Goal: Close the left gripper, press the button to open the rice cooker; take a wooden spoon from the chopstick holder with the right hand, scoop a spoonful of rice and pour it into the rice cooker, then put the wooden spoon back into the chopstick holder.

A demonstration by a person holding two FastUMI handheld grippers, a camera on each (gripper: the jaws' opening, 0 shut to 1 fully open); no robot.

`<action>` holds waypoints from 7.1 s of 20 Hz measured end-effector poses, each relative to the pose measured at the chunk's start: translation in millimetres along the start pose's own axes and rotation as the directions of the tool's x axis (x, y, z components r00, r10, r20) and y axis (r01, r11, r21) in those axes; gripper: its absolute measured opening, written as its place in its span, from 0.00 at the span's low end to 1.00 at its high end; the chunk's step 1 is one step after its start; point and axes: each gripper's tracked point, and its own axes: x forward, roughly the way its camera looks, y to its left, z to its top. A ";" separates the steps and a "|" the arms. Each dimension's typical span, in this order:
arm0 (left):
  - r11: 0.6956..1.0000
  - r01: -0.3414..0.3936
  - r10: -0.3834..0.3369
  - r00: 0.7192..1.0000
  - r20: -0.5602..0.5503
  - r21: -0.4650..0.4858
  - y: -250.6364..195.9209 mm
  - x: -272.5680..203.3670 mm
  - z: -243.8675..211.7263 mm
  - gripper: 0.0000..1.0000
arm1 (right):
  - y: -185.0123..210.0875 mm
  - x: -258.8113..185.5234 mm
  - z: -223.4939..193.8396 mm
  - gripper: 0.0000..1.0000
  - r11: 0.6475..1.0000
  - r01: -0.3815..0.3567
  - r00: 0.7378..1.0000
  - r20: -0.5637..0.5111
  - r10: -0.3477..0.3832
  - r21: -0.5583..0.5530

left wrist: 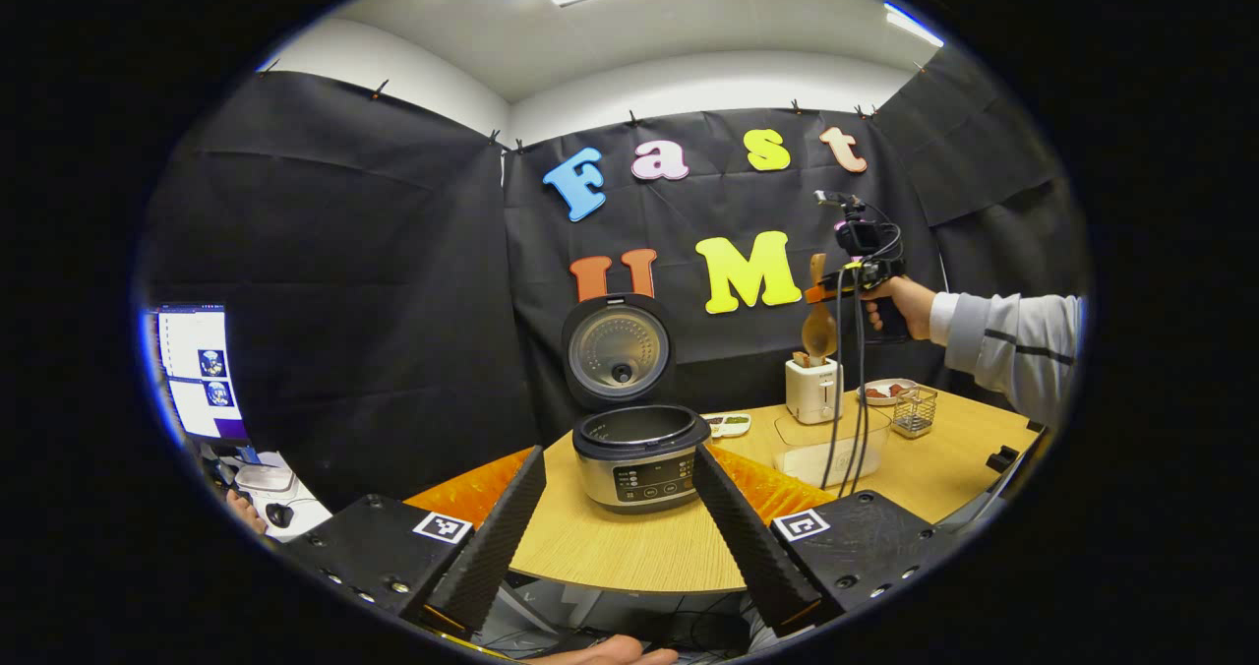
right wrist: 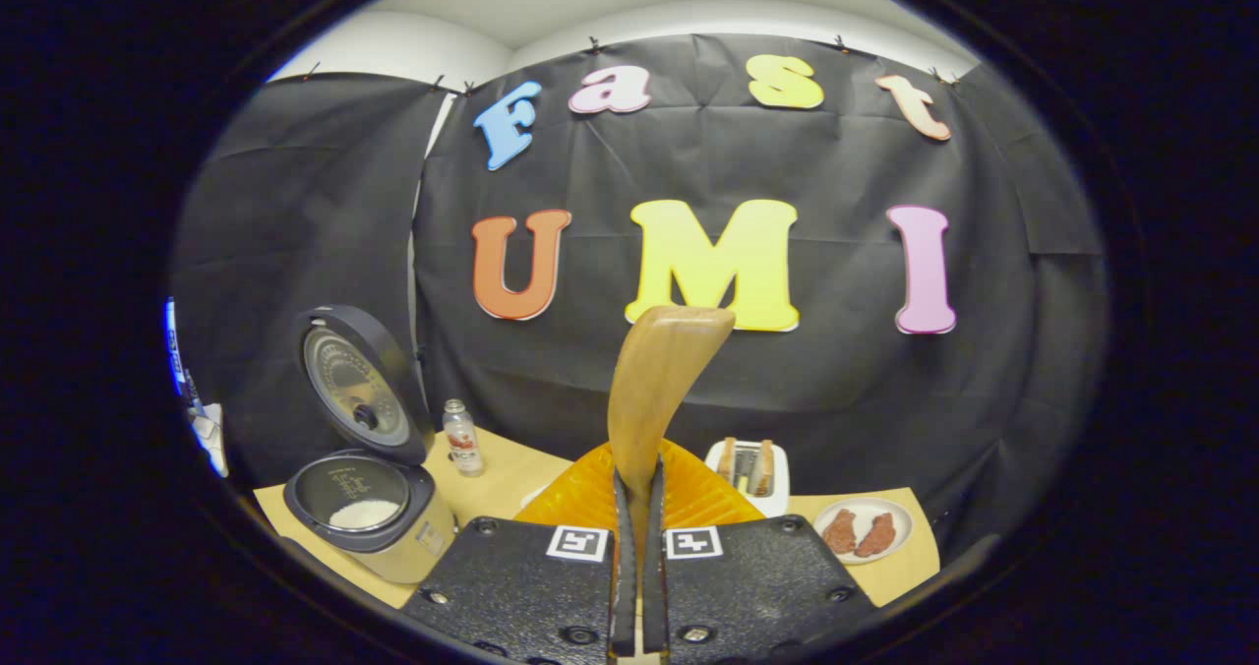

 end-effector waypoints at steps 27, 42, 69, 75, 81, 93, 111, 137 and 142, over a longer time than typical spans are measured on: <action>0.996 0.049 -0.050 0.999 -0.004 -0.074 -73.4 154.0 10.2 0.95 | -188.9 -73.1 -146.4 0.14 0.946 0.239 0.971 -0.063 -0.230 0.221; 0.987 0.032 -0.027 0.999 0.032 -0.159 -32.8 275.4 64.4 0.95 | -202.4 -113.4 -101.4 0.75 0.926 0.351 0.935 0.010 -0.356 0.136; 0.975 -0.101 0.089 0.994 -0.069 -0.196 59.5 502.1 101.9 0.96 | -158.2 -274.3 -76.9 0.86 0.898 0.412 0.896 0.112 -0.430 0.153; 0.974 -0.102 0.073 0.987 -0.145 -0.203 47.9 464.4 94.5 0.98 | -131.2 -309.2 -63.3 0.83 0.924 0.350 0.909 0.183 -0.375 0.154; 0.977 -0.089 0.052 0.980 -0.192 -0.194 33.5 413.7 74.5 0.98 | -118.2 -328.7 -73.6 0.87 0.937 0.321 0.923 0.178 -0.342 0.139; 0.985 -0.067 0.002 0.927 -0.376 -0.161 -0.5 319.6 -30.1 0.98 | -92.1 -374.5 -78.7 0.87 0.954 0.275 0.947 0.140 -0.290 0.116; 0.994 -0.027 -0.012 0.931 -0.365 -0.102 -31.0 278.6 -76.6 0.97 | -64.3 -385.1 -85.2 0.93 0.966 0.252 0.959 0.120 -0.256 0.050; 0.990 -0.064 0.040 0.981 -0.189 -0.123 -58.3 225.5 -60.9 0.95 | -73.1 -370.8 -102.2 0.87 0.958 0.281 0.955 0.079 -0.285 0.060; 0.990 -0.013 -0.007 0.990 -0.143 -0.139 -80.5 179.2 -21.5 0.95 | -77.4 -373.8 -100.8 0.90 0.953 0.298 0.950 0.084 -0.302 0.055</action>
